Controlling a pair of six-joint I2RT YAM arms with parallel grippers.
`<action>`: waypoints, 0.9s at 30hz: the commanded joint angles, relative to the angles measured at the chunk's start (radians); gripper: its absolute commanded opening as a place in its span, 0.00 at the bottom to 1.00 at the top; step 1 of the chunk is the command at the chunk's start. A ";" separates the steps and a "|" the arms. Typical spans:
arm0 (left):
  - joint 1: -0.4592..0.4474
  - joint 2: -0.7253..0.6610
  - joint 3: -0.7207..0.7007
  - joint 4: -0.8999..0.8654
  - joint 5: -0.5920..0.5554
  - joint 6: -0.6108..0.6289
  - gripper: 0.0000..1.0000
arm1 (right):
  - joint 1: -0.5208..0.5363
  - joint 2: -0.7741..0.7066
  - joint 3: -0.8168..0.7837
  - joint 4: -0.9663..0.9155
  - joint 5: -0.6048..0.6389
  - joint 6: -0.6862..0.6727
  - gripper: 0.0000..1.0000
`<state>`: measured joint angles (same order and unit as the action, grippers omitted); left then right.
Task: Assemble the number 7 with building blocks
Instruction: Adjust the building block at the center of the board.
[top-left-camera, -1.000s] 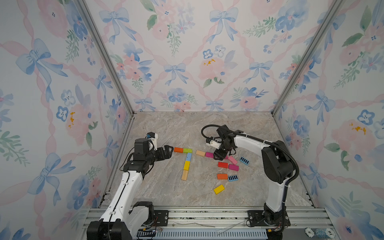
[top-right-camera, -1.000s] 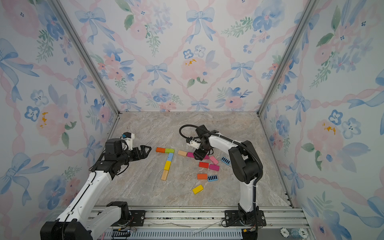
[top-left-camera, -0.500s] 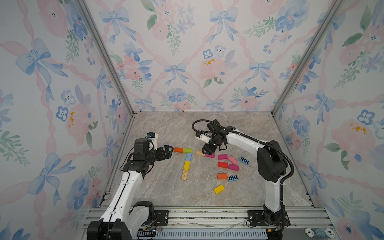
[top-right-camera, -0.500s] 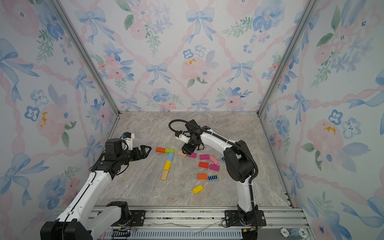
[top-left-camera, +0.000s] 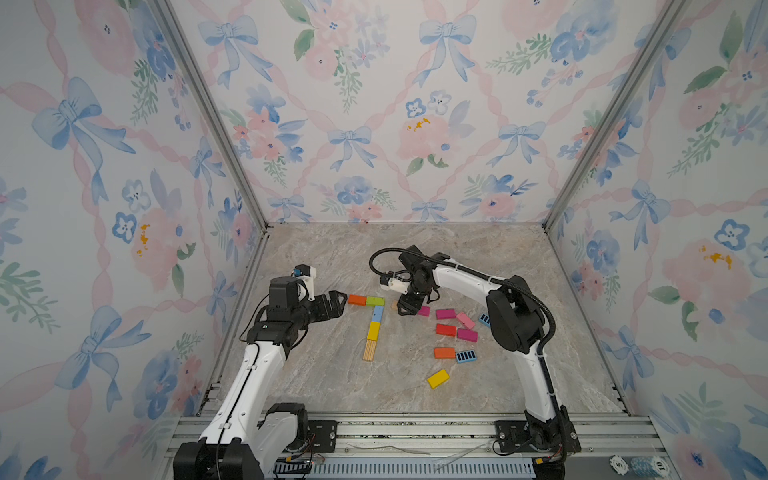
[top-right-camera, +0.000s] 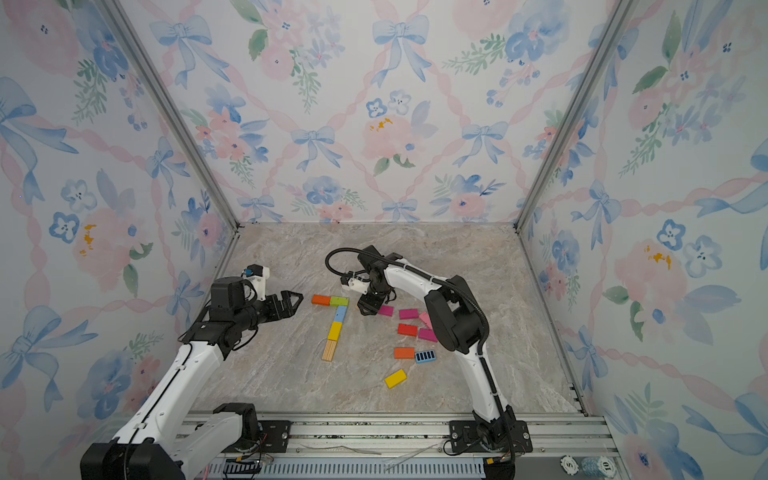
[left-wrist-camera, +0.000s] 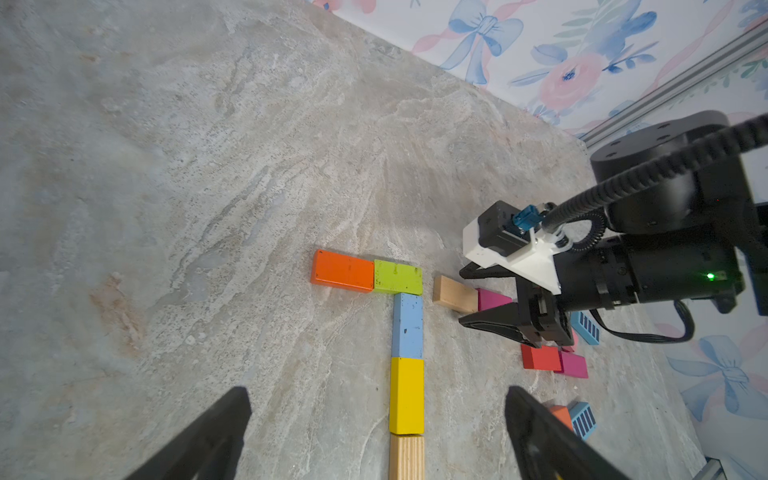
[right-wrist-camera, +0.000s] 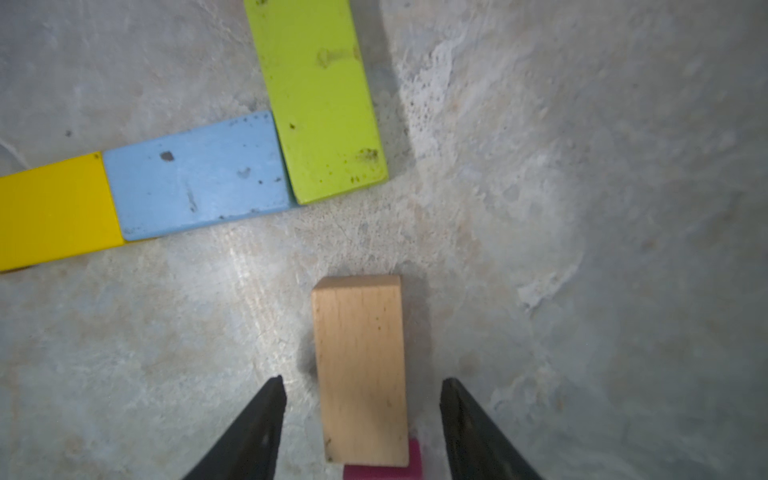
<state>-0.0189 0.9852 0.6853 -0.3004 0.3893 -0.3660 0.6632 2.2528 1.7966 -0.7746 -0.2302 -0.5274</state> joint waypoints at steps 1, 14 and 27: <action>-0.004 0.005 -0.012 0.011 -0.001 0.013 0.98 | 0.010 0.045 0.023 -0.054 0.023 -0.020 0.55; -0.004 0.017 -0.011 0.010 0.000 0.013 0.98 | -0.016 0.001 -0.053 -0.035 0.014 -0.035 0.37; -0.004 0.023 -0.011 0.010 0.000 0.013 0.98 | -0.037 -0.024 -0.092 -0.031 0.005 -0.060 0.28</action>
<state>-0.0189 1.0042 0.6853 -0.3004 0.3893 -0.3660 0.6415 2.2307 1.7355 -0.7414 -0.2321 -0.5705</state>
